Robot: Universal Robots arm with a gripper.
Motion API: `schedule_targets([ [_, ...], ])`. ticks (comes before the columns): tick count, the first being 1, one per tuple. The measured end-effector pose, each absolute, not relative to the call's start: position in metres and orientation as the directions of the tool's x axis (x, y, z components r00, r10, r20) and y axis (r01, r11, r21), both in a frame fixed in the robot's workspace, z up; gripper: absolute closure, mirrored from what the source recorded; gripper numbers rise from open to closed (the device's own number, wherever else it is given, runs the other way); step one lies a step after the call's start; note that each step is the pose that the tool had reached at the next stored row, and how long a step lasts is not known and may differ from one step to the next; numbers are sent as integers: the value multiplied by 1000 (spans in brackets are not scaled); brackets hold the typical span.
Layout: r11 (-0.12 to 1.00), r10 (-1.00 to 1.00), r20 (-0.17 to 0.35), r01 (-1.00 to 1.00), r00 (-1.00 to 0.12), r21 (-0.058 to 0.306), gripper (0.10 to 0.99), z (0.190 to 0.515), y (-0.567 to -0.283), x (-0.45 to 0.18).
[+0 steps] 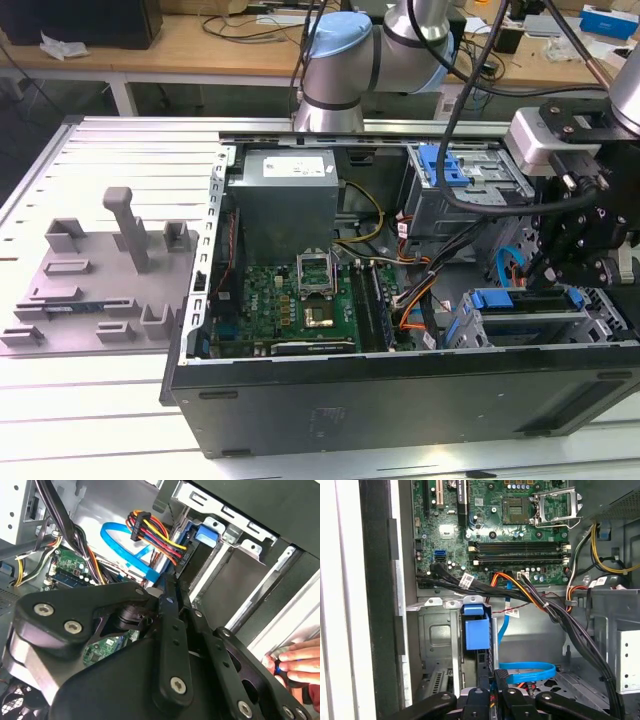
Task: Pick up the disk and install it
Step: 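Insert the second disk wire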
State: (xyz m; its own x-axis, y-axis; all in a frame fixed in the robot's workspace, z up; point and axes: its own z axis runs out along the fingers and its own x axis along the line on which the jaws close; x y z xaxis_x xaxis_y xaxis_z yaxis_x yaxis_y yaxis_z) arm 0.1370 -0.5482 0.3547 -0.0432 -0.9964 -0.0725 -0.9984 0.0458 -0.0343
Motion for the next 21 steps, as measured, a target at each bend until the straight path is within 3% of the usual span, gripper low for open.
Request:
schedule_targets([
  [21,39,-997,-73,-999,-37,-32,925,340,-548,140],
])
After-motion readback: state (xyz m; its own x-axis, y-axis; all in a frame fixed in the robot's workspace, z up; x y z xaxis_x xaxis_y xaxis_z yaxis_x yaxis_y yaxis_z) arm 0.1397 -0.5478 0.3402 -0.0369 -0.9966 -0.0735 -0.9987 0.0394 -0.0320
